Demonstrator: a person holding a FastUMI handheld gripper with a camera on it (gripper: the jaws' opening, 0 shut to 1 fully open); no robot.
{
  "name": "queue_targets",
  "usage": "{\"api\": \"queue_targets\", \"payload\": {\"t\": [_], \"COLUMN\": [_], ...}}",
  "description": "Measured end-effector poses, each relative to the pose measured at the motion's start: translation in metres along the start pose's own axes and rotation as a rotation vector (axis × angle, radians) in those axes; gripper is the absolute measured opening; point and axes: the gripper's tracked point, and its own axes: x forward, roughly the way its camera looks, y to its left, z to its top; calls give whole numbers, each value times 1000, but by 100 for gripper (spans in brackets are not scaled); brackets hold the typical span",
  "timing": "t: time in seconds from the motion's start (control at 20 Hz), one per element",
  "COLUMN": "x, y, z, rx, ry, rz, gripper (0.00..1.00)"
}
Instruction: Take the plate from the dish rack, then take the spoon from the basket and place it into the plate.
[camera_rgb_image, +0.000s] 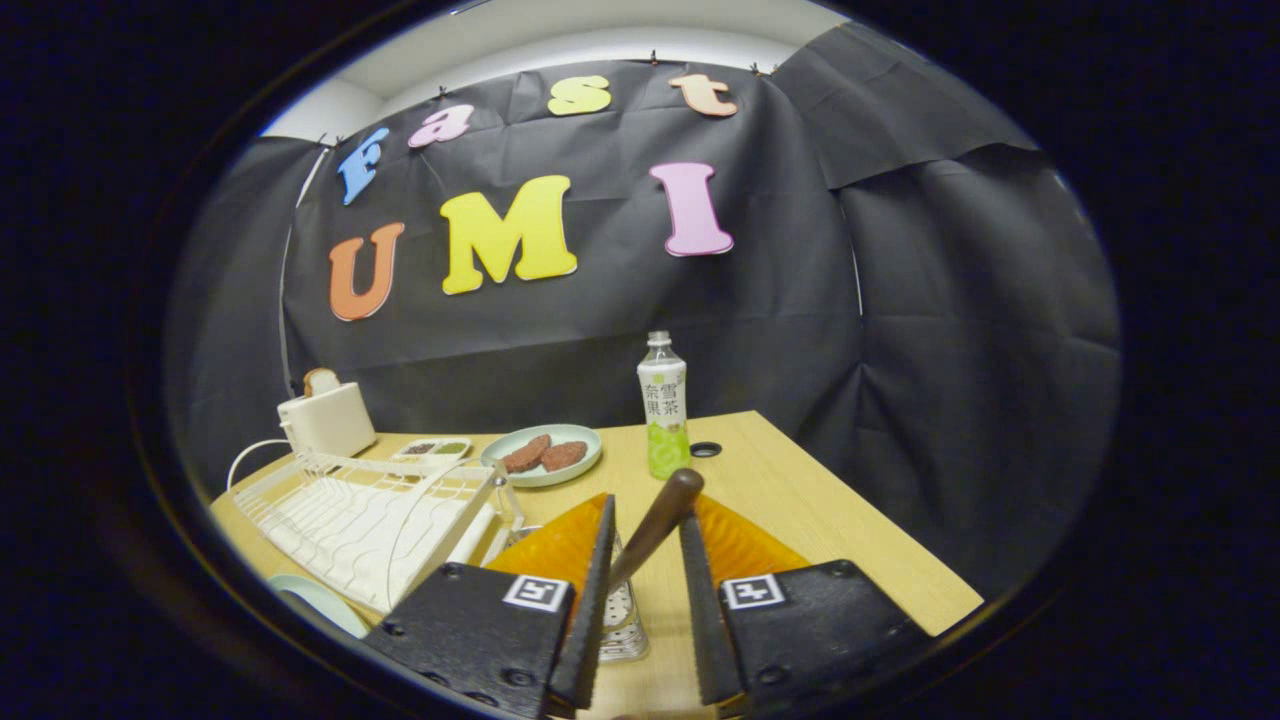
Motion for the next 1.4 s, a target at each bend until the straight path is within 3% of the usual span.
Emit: {"api": "queue_targets", "payload": {"t": [0.15, 0.35, 0.9, 1.1, 1.4], "x": [-8, -15, -82, -129, -171], "y": [12, 22, 64, 106, 182], "z": [5, 18, 96, 113, 79], "rx": [61, 81, -92, -133, -134], "ry": [3, -10, -173, -201, -138], "rz": [32, 37, 8, 57, 206], "gripper": [25, 14, 12, 12, 12]}}
